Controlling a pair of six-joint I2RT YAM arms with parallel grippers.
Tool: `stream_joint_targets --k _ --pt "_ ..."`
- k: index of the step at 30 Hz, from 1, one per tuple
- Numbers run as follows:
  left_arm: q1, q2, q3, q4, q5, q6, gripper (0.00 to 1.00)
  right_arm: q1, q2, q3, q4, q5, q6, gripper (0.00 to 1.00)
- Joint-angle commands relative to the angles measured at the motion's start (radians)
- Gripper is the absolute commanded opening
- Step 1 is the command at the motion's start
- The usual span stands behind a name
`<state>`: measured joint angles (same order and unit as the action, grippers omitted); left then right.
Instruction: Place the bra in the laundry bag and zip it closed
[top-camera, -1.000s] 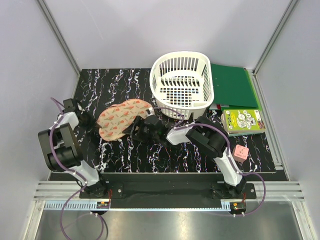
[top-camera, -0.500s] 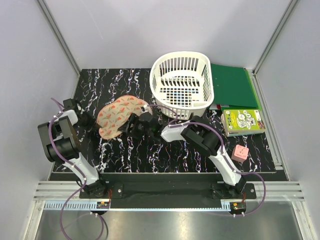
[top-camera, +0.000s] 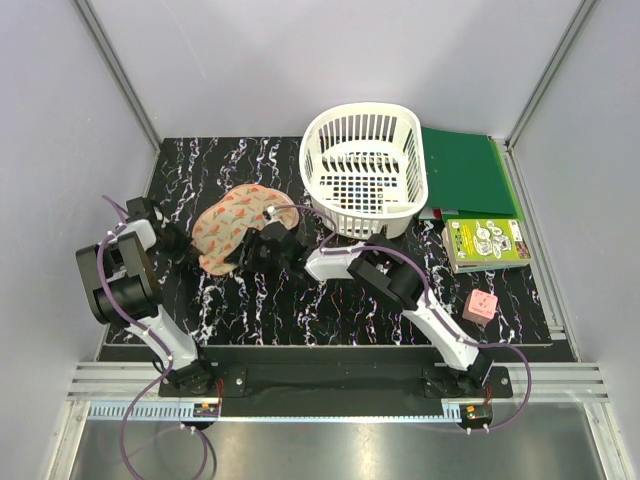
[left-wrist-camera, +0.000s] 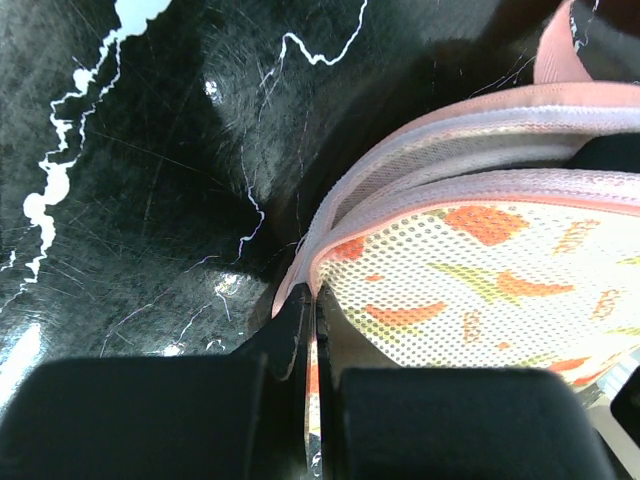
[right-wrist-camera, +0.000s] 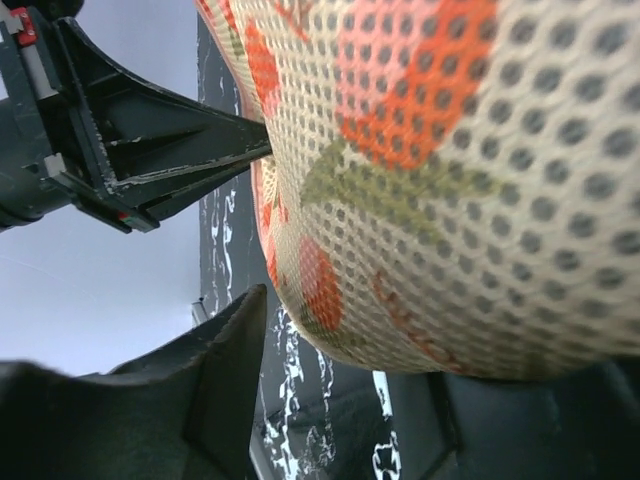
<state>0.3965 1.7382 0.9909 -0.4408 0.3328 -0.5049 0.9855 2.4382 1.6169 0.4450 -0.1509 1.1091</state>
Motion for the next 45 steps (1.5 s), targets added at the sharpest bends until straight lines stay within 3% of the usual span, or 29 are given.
stream_joint_targets --k 1,2,5,6,8,11,15,19,23,26,29,32,41,45 --pt "0.002 -0.014 0.005 0.008 -0.017 0.029 0.00 0.007 0.038 0.057 -0.051 0.010 -0.052 0.49" --pt "0.002 -0.017 0.008 0.008 -0.018 0.032 0.01 0.007 0.039 0.063 -0.052 0.007 -0.046 0.46" --pt "0.004 -0.074 -0.009 0.005 -0.031 0.039 0.20 0.007 0.038 0.113 -0.077 -0.001 -0.043 0.36" --pt "0.004 -0.106 -0.021 0.007 -0.046 0.037 0.37 0.005 0.039 0.129 -0.089 -0.006 -0.046 0.26" --pt "0.004 -0.199 -0.067 0.023 -0.046 0.023 0.52 -0.005 0.047 0.168 -0.127 -0.033 -0.025 0.17" --pt "0.002 -0.333 -0.116 0.028 -0.028 0.019 0.63 -0.011 0.044 0.188 -0.144 -0.047 -0.008 0.13" --pt "-0.010 -0.501 -0.192 0.028 -0.021 0.017 0.60 -0.033 0.029 0.218 -0.212 -0.056 -0.003 0.07" --pt "-0.094 -0.597 -0.284 0.057 -0.015 0.003 0.32 -0.054 0.027 0.277 -0.305 -0.056 -0.012 0.04" --pt "-0.145 -0.637 -0.356 0.103 -0.043 -0.015 0.18 -0.082 0.050 0.337 -0.357 -0.084 -0.012 0.02" --pt "-0.177 -0.710 -0.426 0.163 -0.069 -0.041 0.20 -0.097 0.062 0.362 -0.384 -0.107 -0.018 0.01" --pt "-0.206 -0.764 -0.486 0.245 -0.130 -0.089 0.35 -0.108 0.064 0.385 -0.427 -0.131 -0.046 0.01" --pt "-0.231 -0.801 -0.555 0.345 -0.156 -0.118 0.41 -0.123 0.050 0.367 -0.431 -0.189 0.001 0.01" --pt "-0.369 -0.799 -0.744 0.741 -0.251 -0.138 0.46 -0.128 0.027 0.422 -0.595 -0.223 0.093 0.02" --pt "-0.453 -0.786 -0.745 0.821 -0.328 -0.087 0.44 -0.128 -0.002 0.414 -0.641 -0.213 0.121 0.02"
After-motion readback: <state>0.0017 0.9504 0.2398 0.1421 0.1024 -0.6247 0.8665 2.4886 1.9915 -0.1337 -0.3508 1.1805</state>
